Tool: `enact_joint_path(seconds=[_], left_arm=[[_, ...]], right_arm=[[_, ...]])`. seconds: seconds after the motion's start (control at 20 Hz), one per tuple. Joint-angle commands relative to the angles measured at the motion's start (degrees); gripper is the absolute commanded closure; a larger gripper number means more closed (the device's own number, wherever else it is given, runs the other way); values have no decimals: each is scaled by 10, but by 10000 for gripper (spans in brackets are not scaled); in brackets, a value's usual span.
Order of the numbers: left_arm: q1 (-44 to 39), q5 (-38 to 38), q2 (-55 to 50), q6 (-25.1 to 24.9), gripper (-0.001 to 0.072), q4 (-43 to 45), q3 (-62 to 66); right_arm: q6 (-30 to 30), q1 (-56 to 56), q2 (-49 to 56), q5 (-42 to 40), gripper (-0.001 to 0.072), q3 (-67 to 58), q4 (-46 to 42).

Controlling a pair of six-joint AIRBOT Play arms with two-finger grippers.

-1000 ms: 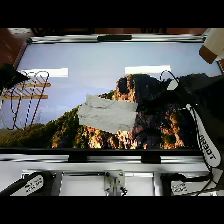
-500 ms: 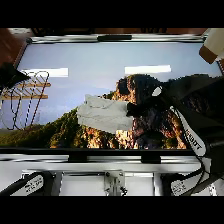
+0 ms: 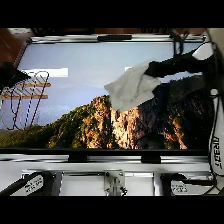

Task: Fold the shirts.

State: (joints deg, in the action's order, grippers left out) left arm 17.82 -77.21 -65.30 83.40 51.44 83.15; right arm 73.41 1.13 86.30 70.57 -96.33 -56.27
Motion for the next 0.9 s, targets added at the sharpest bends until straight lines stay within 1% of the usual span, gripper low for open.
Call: enact_joint_path(seconds=[0.0,0.1,0.25,0.35,0.45,0.6,0.65,0.85], left_arm=[[0,0,0,0,677,0,0],[0,0,0,0,677,0,0],[0,0,0,0,677,0,0],[0,0,0,0,677,0,0],[0,0,0,-1,677,0,0],[0,0,0,-2,677,0,0],[0,0,0,-2,677,0,0],[0,0,0,-2,677,0,0]], right_arm=[[28,-67,-20,27,629,-50,-115],[37,-119,-15,35,629,-50,-150],[87,-202,-12,39,629,-50,-219],[126,-262,-12,70,629,-48,-255],[164,-316,-12,116,629,-26,-259],[177,-357,-13,206,629,58,-262],[182,-360,-18,224,629,91,-269],[224,-363,-73,230,629,224,-321]])
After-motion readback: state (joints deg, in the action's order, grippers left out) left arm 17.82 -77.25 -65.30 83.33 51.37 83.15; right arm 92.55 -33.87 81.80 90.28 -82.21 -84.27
